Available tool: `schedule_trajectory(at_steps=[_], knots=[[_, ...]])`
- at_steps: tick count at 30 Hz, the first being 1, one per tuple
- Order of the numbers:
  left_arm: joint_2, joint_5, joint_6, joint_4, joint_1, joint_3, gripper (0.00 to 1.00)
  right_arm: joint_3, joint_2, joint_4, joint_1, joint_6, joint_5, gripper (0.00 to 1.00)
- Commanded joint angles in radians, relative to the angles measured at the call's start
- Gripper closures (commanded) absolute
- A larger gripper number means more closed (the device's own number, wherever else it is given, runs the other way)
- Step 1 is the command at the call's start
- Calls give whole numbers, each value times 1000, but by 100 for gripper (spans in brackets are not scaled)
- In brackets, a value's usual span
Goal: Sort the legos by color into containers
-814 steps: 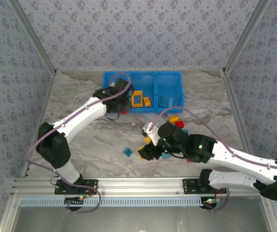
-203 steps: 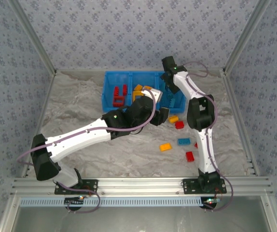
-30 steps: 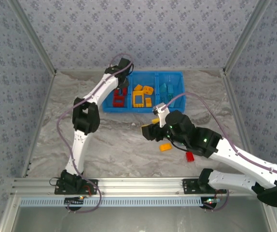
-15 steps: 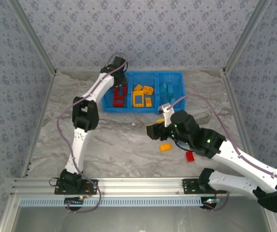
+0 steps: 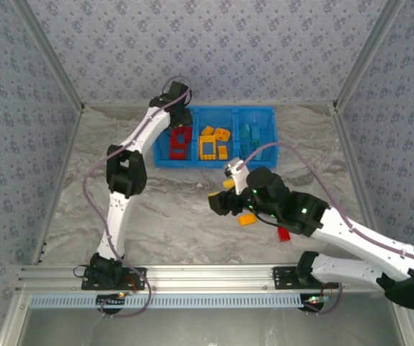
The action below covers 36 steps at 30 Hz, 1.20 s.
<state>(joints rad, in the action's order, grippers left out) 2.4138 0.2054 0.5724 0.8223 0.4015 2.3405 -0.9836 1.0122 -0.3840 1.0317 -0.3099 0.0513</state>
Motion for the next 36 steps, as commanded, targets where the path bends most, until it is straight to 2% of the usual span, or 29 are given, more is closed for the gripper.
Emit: schedule_trajectory(at_steps=[1,5,9,13,15,19,22,27,32,36], knots=[[-144,13,-4,24,14,-20,33,-66,71,76,49,122,92,29],[-271,17,14,23,14,-137,33,-89,136,162,81,165,156,29],[-451,20,44,-9,18,-336,33,-115,181,177,116,191,240,29],[-672,-10,81,-21,30,-584,33,-110,150,151,137,193,366,28],[-778,-32,79,-33,63,-691,32,-109,116,95,133,165,453,27],[-972,-27,35,-47,195,-887,31,-103,15,-67,91,91,525,27],[-1077,-18,0,-74,321,-1004,31,-109,-55,-225,37,9,520,26],[-1186,41,-12,-121,532,-1139,31,-142,-89,-537,-75,-249,485,27],[-1226,137,-63,-221,739,-1214,31,-56,-109,-573,-122,-403,410,27],[-1207,192,-71,-258,843,-1234,31,-13,-111,-601,-195,-461,383,27]])
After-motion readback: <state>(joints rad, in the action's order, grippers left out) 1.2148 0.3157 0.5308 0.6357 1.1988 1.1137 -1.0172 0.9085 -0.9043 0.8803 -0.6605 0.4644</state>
